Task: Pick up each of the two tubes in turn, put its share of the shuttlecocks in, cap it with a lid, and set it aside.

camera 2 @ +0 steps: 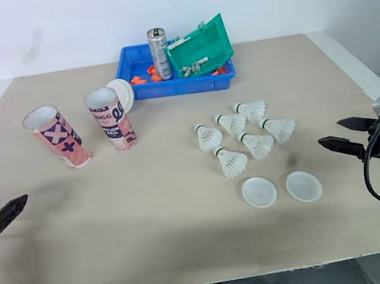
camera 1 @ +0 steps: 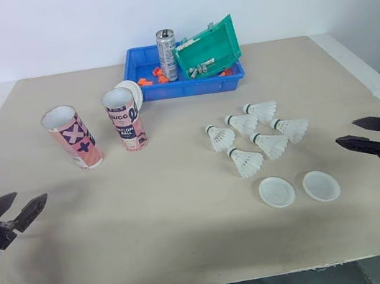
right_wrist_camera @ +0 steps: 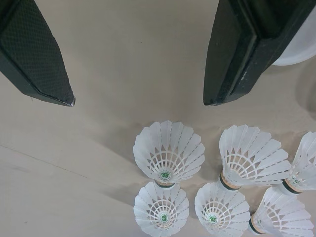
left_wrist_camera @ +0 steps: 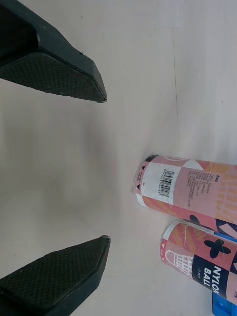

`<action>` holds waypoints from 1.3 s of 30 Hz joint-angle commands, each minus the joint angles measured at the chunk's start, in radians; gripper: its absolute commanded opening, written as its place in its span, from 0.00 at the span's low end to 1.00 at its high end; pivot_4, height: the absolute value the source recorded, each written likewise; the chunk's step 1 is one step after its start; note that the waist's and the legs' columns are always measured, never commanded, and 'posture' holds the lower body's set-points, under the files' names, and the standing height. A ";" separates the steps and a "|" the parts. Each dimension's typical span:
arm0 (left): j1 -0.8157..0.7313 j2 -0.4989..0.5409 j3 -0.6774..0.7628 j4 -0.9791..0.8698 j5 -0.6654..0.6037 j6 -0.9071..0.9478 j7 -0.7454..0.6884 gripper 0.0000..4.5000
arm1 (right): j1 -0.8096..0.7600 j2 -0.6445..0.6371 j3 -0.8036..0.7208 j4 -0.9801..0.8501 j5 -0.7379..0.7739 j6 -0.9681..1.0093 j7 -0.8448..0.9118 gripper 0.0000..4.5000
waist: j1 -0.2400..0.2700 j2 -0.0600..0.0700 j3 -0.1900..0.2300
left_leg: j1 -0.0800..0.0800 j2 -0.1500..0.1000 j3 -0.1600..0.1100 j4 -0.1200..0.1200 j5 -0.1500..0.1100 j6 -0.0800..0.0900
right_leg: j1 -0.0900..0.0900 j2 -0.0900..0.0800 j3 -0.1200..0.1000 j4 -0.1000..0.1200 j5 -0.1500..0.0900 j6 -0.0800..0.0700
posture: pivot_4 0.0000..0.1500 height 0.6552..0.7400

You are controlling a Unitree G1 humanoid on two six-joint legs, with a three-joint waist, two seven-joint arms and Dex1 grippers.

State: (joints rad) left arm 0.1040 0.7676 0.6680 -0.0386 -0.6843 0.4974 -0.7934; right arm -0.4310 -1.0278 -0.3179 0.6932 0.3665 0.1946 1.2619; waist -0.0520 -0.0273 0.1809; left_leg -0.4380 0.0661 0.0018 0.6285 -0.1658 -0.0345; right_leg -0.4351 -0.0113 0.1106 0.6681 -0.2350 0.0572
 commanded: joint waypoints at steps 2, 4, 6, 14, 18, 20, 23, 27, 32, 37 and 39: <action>-0.018 0.001 0.016 -0.015 -0.008 -0.018 -0.004 1.00 | 0.008 -0.007 -0.024 -0.072 0.017 0.017 -0.014 0.99 | 0.000 0.000 0.000 | 0.000 0.000 0.000 0.000 0.000 0.000 | 0.000 0.000 0.000 0.000 0.000 0.000 | 1.00 0.57; -0.023 0.000 0.014 -0.019 -0.008 -0.019 -0.003 1.00 | 0.014 0.002 -0.024 -0.097 0.021 0.028 -0.023 0.99 | 0.000 0.000 0.000 | 0.000 0.000 0.000 0.001 0.000 0.000 | 0.000 0.000 0.000 0.001 0.000 0.000 | 1.00 0.57; -0.027 0.000 0.015 -0.023 -0.010 -0.013 -0.002 1.00 | 0.021 0.007 -0.026 -0.113 0.023 0.035 -0.031 0.99 | 0.000 0.000 0.000 | 0.000 0.000 0.000 0.002 0.000 0.000 | 0.000 0.000 0.000 0.001 0.000 0.000 | 1.00 0.57; -0.022 0.002 0.020 -0.009 -0.005 -0.021 -0.016 1.00 | 0.035 0.014 -0.035 -0.159 0.033 0.055 -0.052 0.99 | 0.000 0.000 0.000 | 0.000 0.000 0.000 0.003 0.000 0.000 | 0.000 0.000 0.000 0.002 0.000 0.000 | 1.00 0.57; -0.019 -0.005 0.012 -0.002 0.007 -0.033 -0.017 1.00 | 0.036 0.012 -0.034 -0.174 0.034 0.061 -0.063 0.99 | 0.000 0.000 0.000 | 0.000 0.000 0.000 0.005 0.000 0.000 | 0.000 0.000 0.000 0.005 0.000 0.000 | 1.00 0.57; -0.018 -0.010 0.007 -0.001 0.011 -0.038 -0.015 1.00 | 0.034 0.010 -0.032 -0.180 0.034 0.063 -0.066 0.99 | 0.000 0.000 0.000 | 0.000 0.000 0.000 0.006 0.000 0.000 | 0.000 0.000 0.000 0.006 0.000 0.000 | 1.00 0.57; -0.017 -0.016 0.003 0.000 0.014 -0.044 -0.016 1.00 | 0.031 0.007 -0.031 -0.185 0.035 0.067 -0.069 0.99 | 0.000 0.000 0.000 | 0.000 0.000 0.000 0.007 0.000 0.000 | 0.000 0.000 0.001 0.007 0.000 0.000 | 1.00 0.57; -0.020 -0.033 0.005 0.005 0.008 -0.066 -0.029 1.00 | 0.013 0.005 -0.039 -0.219 0.048 0.073 -0.073 0.99 | 0.000 0.000 0.000 | 0.000 0.000 0.000 0.007 0.000 0.000 | -0.001 0.000 0.001 0.008 0.000 0.000 | 1.00 0.57; -0.025 -0.028 -0.013 0.060 -0.007 -0.074 -0.112 1.00 | -0.028 0.024 -0.056 -0.367 0.130 0.143 -0.081 0.99 | -0.003 0.000 0.000 | 0.001 0.000 0.000 0.008 0.000 0.000 | -0.002 0.001 0.001 0.012 0.000 0.000 | 1.00 0.57; -0.058 -0.038 -0.072 0.118 0.070 -0.211 -0.162 1.00 | -0.061 0.111 0.026 -0.646 0.215 0.238 -0.120 0.99 | -0.003 0.000 0.000 | 0.001 0.000 -0.001 0.008 0.000 0.000 | -0.002 0.001 0.001 0.012 0.000 -0.001 | 1.00 0.57; -0.086 -0.045 -0.093 0.145 0.087 -0.253 -0.173 1.00 | -0.080 0.167 0.075 -0.746 0.244 0.267 -0.145 0.99 | -0.002 0.000 0.000 | 0.001 0.000 -0.001 0.008 0.000 0.000 | -0.002 0.001 0.001 0.012 0.000 -0.001 | 1.00 0.57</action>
State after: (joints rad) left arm 0.0568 0.7243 0.5881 0.0866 -0.6197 0.3142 -0.9465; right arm -0.4716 -0.9047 -0.2927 0.1008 0.5511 0.4269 1.1481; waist -0.0540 -0.0277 0.1807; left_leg -0.4373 0.0662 0.0011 0.6365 -0.1654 -0.0341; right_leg -0.4371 -0.0101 0.1117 0.6806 -0.2354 0.0564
